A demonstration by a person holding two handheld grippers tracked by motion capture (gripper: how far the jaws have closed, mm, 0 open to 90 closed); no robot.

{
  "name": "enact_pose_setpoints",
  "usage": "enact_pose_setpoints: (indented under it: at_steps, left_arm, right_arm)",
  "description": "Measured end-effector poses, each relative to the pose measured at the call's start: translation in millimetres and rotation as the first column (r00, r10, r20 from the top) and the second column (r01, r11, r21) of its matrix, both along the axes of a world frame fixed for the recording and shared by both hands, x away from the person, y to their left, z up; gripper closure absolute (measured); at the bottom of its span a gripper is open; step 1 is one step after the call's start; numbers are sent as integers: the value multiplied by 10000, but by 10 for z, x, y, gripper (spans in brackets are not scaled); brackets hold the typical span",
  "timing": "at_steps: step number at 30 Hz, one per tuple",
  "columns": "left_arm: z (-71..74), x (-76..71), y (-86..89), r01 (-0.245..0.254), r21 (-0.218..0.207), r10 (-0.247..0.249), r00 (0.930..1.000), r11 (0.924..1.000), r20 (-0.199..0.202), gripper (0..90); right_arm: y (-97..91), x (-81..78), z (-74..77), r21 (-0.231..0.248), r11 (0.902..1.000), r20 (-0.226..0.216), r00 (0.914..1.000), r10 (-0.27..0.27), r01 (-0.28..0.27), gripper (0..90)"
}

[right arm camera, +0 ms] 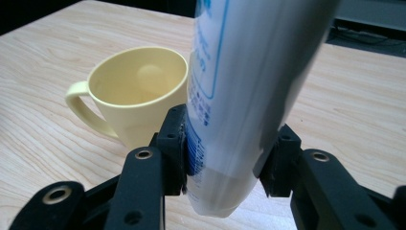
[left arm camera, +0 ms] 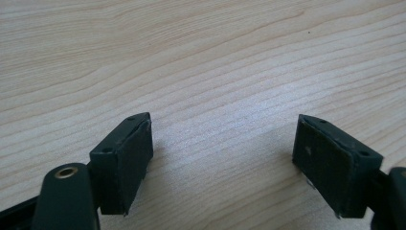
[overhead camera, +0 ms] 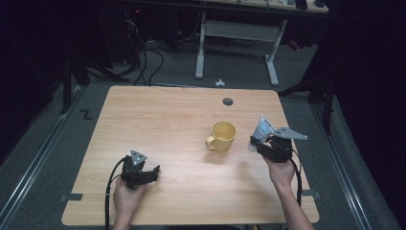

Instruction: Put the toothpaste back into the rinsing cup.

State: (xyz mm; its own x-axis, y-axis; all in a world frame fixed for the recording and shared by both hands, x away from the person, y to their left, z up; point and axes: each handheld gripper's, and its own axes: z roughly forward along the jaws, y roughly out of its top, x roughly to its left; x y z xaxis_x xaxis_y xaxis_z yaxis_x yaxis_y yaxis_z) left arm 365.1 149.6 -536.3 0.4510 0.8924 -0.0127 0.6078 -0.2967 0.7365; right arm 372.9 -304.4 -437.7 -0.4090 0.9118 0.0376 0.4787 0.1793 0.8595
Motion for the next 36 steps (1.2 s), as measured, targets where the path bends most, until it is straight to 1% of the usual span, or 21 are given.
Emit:
enact_pose_setpoints:
  at_steps: [2, 7, 12, 15, 19, 33, 36]
  left_arm:
    - [0, 0, 0, -1, 0, 1, 10000, 10000, 1, 221]
    - [0, 0, 0, 0, -1, 0, 10000, 10000, 1, 221]
    - [0, 0, 0, 1, 0, -1, 10000, 10000, 1, 221]
    - [0, 0, 0, 2, -1, -2, 10000, 10000, 1, 221]
    - [0, 0, 0, 2, 0, -2, 10000, 10000, 1, 221]
    - [0, 0, 0, -1, -7, 1, 10000, 10000, 0, 221]
    - [0, 0, 0, 0, -7, 0, 10000, 10000, 1, 221]
  right_arm:
    - [19, -12, 26, 12, 9999, 86, 9999, 100, -100, 601]
    - [33, -13, 58, 85, 9998, 99, 9998, 190, -191, 601]
    - [61, -12, 120, 77, 9995, 217, 9993, 319, -320, 601]
    - [84, 4, 156, 42, 9991, 287, 9987, 417, -418, 601]
    - [124, 34, 193, -23, 9985, 268, 9982, 539, -539, 601]
    - [188, 76, 331, 95, 9966, 423, 9958, 810, -815, 600]
    - [214, 89, 364, 67, 9956, 537, 9942, 932, -937, 600]
